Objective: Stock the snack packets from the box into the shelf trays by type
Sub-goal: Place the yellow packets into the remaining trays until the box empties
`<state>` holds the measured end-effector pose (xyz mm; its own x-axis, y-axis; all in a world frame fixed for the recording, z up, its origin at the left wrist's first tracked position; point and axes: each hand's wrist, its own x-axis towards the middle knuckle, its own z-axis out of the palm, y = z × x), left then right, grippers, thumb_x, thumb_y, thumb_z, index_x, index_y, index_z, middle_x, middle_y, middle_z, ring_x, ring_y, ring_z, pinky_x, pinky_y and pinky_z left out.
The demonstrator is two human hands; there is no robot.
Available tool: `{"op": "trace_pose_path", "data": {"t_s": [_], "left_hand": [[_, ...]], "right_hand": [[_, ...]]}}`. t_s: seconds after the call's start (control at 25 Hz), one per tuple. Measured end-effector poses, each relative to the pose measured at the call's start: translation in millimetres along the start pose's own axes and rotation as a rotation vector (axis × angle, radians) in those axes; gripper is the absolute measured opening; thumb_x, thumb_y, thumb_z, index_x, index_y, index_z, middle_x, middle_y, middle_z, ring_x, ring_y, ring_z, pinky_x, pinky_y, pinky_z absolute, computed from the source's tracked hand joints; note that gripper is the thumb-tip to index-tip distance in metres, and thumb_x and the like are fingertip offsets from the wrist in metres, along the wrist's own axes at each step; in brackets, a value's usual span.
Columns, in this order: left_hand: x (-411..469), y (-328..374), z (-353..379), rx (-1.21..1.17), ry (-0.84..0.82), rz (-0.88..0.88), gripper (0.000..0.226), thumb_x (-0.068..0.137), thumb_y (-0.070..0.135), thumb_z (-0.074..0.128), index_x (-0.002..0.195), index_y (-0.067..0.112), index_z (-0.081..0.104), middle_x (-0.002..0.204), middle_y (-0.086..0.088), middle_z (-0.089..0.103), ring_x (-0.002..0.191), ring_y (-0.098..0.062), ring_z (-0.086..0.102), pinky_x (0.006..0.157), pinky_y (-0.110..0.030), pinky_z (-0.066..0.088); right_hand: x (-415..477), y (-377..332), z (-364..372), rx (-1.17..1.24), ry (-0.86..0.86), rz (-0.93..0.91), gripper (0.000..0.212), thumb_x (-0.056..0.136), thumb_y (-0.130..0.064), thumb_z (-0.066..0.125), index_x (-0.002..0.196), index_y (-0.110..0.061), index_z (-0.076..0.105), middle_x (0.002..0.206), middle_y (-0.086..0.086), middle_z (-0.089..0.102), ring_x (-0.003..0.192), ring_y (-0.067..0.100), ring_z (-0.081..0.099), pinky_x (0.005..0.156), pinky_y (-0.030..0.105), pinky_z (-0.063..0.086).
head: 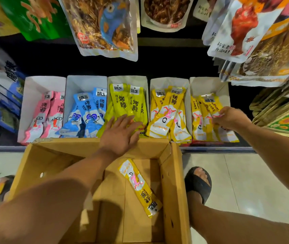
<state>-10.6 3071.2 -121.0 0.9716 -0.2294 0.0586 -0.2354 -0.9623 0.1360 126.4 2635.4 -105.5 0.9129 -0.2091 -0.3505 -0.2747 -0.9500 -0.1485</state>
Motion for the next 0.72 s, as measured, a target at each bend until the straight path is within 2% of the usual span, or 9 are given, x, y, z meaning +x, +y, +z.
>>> {"op": "trace_pose_path", "data": {"t_s": [0.08,0.16,0.24,0.36,0.56,0.72], "left_hand": [[1,-1,3,0.034,0.036,0.008,0.052,0.104,0.058,0.022,0.147,0.044,0.048,0.160,0.005,0.042,0.152,-0.023,0.031,0.122,-0.053,0.023],[3,-2,6,0.043,0.047,0.012,0.051,0.104,0.057,0.024,0.147,0.043,0.048,0.159,0.005,0.043,0.151,-0.024,0.033,0.121,-0.054,0.025],[3,-2,8,0.049,0.052,0.012,0.050,0.104,0.056,0.025,0.147,0.043,0.048,0.158,0.006,0.044,0.149,-0.023,0.034,0.120,-0.054,0.026],[2,-2,8,0.063,0.031,0.011,0.050,0.105,0.056,0.023,0.147,0.044,0.047,0.158,0.006,0.044,0.149,-0.023,0.035,0.119,-0.054,0.027],[1,0,8,0.054,0.006,-0.002,0.052,0.104,0.055,0.023,0.146,0.042,0.050,0.158,0.004,0.045,0.149,-0.024,0.036,0.119,-0.056,0.027],[-4,10,-5,0.018,-0.097,-0.068,0.064,0.100,0.061,0.006,0.155,0.042,0.034,0.168,0.003,0.026,0.156,-0.025,0.019,0.125,-0.055,0.014]], "right_hand": [[12,-3,14,-0.101,-0.005,0.008,0.065,0.068,-0.076,0.052,0.101,-0.020,0.062,0.104,0.016,0.064,0.098,0.037,0.060,0.088,0.045,0.054],[18,-3,31,-0.232,-0.062,-0.004,0.066,0.077,-0.073,0.048,0.118,-0.024,0.060,0.122,0.020,0.055,0.114,0.040,0.053,0.096,0.047,0.047],[16,-1,46,-0.354,-0.127,-0.048,0.075,0.081,-0.076,0.047,0.133,-0.023,0.054,0.132,0.020,0.053,0.121,0.040,0.051,0.101,0.047,0.043],[9,0,49,-0.351,-0.146,-0.068,0.077,0.084,-0.072,0.053,0.143,-0.023,0.045,0.138,0.021,0.049,0.127,0.040,0.048,0.105,0.046,0.040],[-21,-23,28,-0.213,-0.130,-0.100,0.070,0.089,-0.058,0.059,0.146,-0.020,0.045,0.138,0.020,0.047,0.125,0.038,0.049,0.103,0.045,0.046],[-63,-52,3,-0.144,-0.105,-0.247,0.063,0.091,-0.050,0.062,0.144,-0.019,0.047,0.146,0.020,0.043,0.131,0.038,0.046,0.107,0.045,0.042]]}}
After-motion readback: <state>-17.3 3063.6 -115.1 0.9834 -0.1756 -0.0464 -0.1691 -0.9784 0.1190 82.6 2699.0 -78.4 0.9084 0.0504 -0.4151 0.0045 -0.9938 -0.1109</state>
